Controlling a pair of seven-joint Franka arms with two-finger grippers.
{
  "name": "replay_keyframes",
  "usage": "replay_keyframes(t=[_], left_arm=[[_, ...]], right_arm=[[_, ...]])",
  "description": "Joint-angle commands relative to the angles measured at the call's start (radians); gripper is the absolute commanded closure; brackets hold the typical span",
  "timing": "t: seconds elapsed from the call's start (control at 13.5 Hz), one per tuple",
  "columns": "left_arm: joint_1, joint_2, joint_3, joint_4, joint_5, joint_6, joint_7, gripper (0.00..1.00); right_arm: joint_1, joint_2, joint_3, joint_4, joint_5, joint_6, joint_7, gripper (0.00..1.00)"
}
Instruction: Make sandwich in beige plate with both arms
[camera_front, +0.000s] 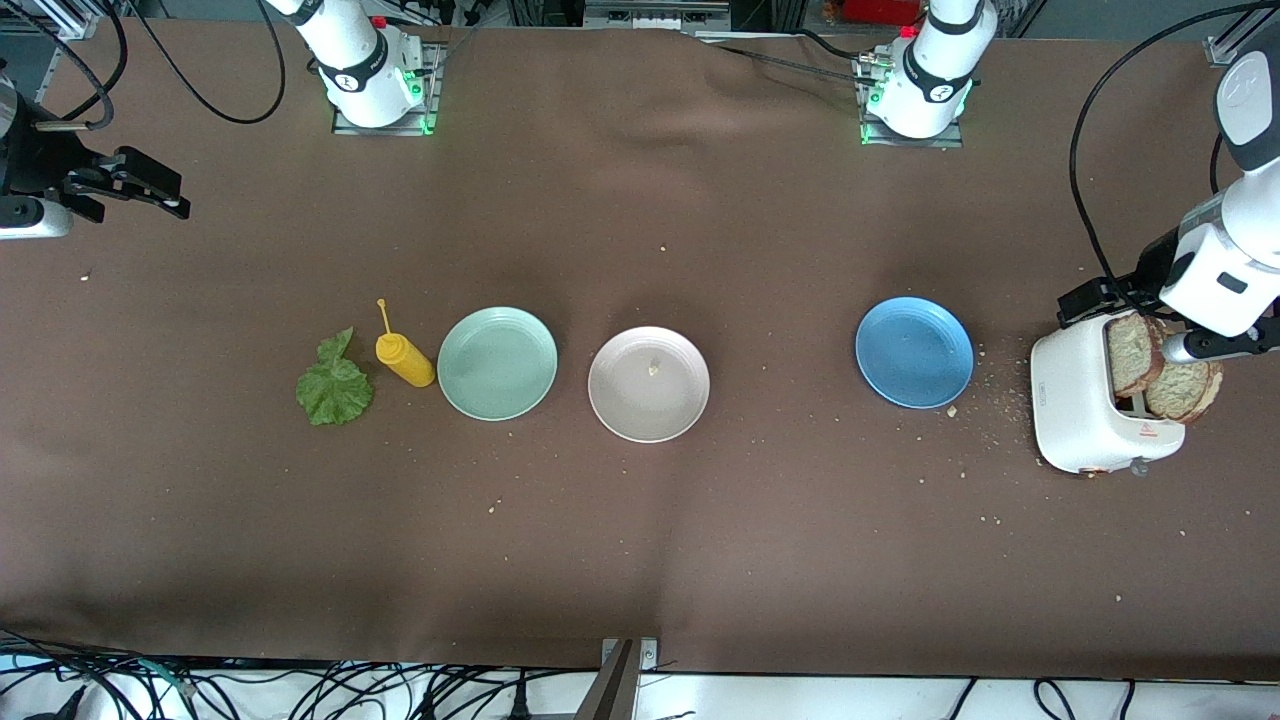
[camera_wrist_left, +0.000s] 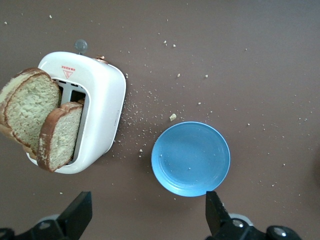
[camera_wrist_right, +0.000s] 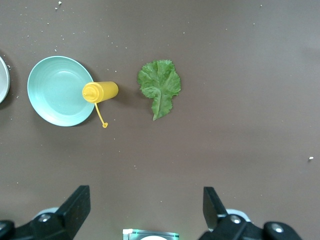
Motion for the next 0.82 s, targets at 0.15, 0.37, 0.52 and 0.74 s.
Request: replay_keyframes(t=[0.15,0.37,0.52,0.74], left_arm=[[0.059,0.112,0.004,0.092,0.031,-0.009,0.117,0.00],[0.116,0.167,0.004,0.120,0.029,-0.004,0.267,0.00],[0.151,0.195,0.003,0.123,0.022,-0.001,0.355,0.00],[0.174,0.235,0.003,0.131,0.019,0.001,0.399,0.00]], right_arm=[[0.000,0.003,0.006,0.024,-0.013,-0.031,0.001,0.00],[0.000,0.011,0.002,0.023,-0.012,-0.088,-0.005,0.00],[-0.003,0.020,0.000,0.024,0.002,-0.142,0.018,0.00],[-0.012,0.043,-0.011,0.024,0.042,-0.136,0.009,0.00]])
